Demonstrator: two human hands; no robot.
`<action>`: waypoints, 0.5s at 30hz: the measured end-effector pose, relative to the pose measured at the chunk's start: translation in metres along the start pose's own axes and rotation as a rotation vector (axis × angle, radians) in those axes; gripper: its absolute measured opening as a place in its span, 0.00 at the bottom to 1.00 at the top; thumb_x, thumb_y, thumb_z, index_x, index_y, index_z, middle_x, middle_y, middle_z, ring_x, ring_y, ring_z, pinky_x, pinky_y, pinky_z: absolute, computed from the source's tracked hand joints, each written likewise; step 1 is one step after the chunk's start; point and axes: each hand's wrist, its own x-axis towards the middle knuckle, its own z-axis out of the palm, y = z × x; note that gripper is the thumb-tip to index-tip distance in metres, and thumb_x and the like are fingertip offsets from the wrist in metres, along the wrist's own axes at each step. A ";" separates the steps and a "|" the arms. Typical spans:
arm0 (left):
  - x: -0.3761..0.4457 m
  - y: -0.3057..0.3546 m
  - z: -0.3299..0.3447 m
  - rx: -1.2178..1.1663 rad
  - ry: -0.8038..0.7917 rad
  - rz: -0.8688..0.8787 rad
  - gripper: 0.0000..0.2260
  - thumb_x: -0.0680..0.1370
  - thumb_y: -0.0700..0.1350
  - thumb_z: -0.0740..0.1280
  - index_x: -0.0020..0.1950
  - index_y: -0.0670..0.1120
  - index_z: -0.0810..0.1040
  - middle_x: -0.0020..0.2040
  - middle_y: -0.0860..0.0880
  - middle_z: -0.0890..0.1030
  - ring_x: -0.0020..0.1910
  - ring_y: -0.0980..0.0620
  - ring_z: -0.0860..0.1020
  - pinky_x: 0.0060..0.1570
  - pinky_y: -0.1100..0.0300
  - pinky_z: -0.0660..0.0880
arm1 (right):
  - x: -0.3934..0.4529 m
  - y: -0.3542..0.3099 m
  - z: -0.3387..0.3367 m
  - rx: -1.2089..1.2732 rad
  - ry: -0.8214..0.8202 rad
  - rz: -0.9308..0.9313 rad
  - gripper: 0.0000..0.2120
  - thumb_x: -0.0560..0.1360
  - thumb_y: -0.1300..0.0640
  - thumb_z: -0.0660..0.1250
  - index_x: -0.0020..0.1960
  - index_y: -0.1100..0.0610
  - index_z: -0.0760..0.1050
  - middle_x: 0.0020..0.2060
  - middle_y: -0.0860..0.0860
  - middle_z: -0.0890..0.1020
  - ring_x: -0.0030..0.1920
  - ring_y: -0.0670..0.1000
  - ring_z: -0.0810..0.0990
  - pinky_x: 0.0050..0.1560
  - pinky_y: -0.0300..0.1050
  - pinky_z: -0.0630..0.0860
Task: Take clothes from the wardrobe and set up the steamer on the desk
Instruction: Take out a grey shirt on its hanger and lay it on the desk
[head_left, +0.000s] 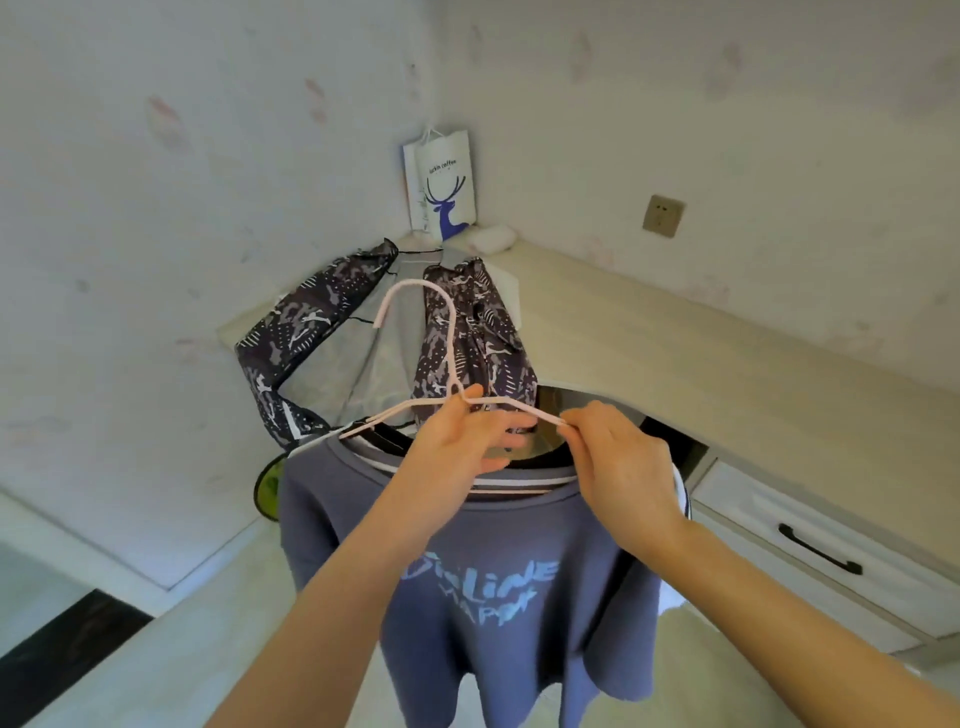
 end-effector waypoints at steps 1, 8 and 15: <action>0.005 -0.001 -0.006 0.061 -0.015 -0.006 0.10 0.81 0.42 0.60 0.62 0.47 0.74 0.52 0.50 0.85 0.53 0.53 0.82 0.53 0.59 0.79 | 0.007 0.004 0.005 -0.001 -0.007 -0.003 0.12 0.78 0.54 0.57 0.45 0.56 0.77 0.35 0.49 0.77 0.33 0.51 0.76 0.21 0.42 0.63; 0.045 -0.009 -0.067 0.300 0.391 0.243 0.07 0.79 0.40 0.65 0.53 0.45 0.81 0.38 0.50 0.85 0.40 0.59 0.83 0.44 0.70 0.75 | 0.047 0.036 0.046 0.072 -0.066 0.020 0.14 0.79 0.51 0.54 0.47 0.55 0.76 0.37 0.49 0.77 0.33 0.53 0.77 0.21 0.46 0.69; 0.112 -0.049 -0.151 0.818 0.389 0.339 0.20 0.77 0.49 0.66 0.68 0.48 0.74 0.58 0.56 0.76 0.56 0.65 0.69 0.55 0.80 0.61 | 0.096 0.037 0.081 0.075 -0.074 -0.017 0.13 0.80 0.51 0.54 0.46 0.54 0.75 0.35 0.48 0.75 0.30 0.51 0.74 0.20 0.46 0.68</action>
